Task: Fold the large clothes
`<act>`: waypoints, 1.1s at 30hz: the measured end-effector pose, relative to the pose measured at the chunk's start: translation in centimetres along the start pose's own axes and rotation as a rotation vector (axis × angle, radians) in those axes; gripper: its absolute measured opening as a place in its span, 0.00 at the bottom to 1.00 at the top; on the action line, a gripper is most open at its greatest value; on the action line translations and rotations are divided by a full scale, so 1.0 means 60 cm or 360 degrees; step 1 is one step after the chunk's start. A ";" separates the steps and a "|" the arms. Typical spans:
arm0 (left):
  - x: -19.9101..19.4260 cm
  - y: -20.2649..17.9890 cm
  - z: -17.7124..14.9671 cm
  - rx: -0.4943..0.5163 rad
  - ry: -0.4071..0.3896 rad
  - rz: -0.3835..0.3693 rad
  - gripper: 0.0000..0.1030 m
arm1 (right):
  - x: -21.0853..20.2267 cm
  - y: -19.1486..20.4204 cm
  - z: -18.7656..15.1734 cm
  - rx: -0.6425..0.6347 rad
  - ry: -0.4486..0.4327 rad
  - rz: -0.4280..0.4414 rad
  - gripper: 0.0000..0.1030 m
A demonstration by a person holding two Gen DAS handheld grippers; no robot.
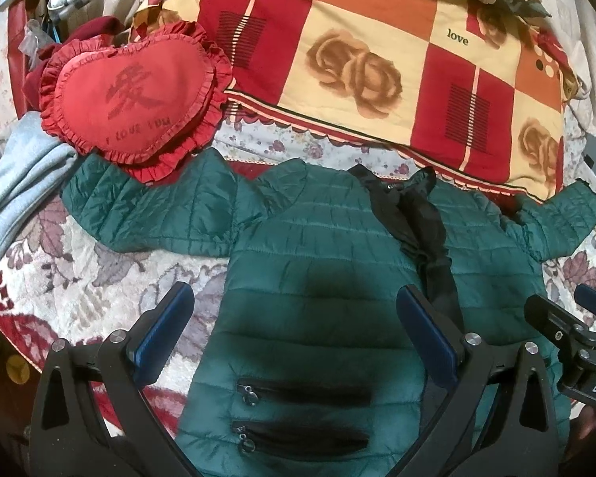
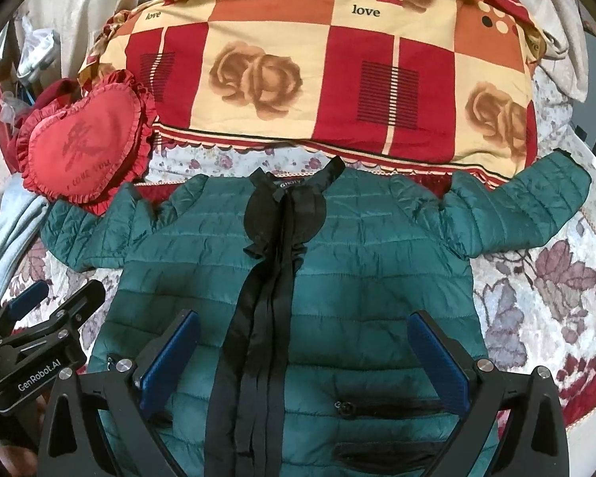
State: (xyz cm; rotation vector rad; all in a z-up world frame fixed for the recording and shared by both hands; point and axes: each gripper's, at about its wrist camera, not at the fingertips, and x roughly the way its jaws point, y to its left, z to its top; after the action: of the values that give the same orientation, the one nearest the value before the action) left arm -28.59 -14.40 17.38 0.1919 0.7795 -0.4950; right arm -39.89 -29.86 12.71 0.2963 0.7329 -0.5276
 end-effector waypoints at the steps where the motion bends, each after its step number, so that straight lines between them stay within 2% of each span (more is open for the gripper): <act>1: 0.000 0.001 0.000 -0.0004 0.0000 -0.0002 0.99 | 0.001 0.000 -0.001 -0.0001 0.0002 -0.0004 1.00; 33: 0.001 -0.021 -0.011 0.0005 0.0011 -0.0015 0.99 | 0.001 -0.005 -0.018 0.0009 0.0030 -0.0046 1.00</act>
State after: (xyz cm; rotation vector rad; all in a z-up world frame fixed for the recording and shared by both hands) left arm -29.58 -15.27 16.86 0.1926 0.7865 -0.5049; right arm -40.61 -29.70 11.87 0.2964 0.7552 -0.5549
